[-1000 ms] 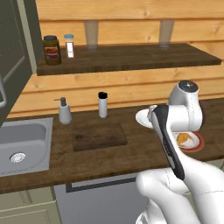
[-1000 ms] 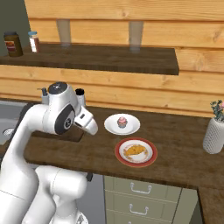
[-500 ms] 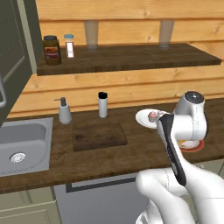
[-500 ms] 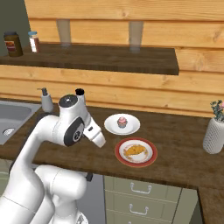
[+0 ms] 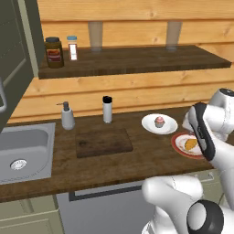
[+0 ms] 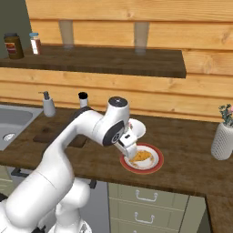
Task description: From the different types of pastries on the counter, select a croissant and place it on the cutting board. Then retrieve a jar of jam from the cabinet and place it alongside the croissant on the cutting board.
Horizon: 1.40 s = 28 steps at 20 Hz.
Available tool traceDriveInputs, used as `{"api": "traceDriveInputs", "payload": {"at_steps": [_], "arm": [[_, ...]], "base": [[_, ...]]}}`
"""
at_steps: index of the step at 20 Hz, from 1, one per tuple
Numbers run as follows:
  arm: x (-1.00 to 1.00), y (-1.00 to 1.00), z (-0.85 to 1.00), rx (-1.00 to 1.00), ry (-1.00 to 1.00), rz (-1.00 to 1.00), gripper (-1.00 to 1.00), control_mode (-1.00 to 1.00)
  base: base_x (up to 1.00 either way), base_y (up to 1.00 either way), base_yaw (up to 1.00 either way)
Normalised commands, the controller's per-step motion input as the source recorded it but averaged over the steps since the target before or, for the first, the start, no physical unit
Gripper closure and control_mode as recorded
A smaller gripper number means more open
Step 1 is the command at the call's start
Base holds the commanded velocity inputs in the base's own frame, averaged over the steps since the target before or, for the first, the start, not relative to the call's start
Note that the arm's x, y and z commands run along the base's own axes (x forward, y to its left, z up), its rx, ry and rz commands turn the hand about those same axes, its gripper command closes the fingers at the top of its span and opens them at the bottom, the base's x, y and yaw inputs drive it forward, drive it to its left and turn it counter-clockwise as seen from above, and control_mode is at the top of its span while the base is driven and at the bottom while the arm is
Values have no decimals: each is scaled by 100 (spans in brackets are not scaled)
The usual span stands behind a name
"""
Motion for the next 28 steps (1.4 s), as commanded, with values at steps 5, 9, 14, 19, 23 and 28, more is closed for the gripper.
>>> {"api": "traceDriveInputs", "payload": {"at_steps": [5,9,14,19,23,28], "arm": [[-1,-20,0,5,-2,0,-100,-100],[8,0,-27,0,-14,0,-100,-100],[29,0,-33,0,-7,0,-100,-100],[31,0,-34,0,-1,0,-100,-100],[19,-18,-41,0,0,-4,-100,-100],[20,-30,-27,0,2,-5,-100,-100]], "base": [[0,0,0],[0,0,0],[0,0,0],[0,0,0],[0,0,0],[0,0,0]]}}
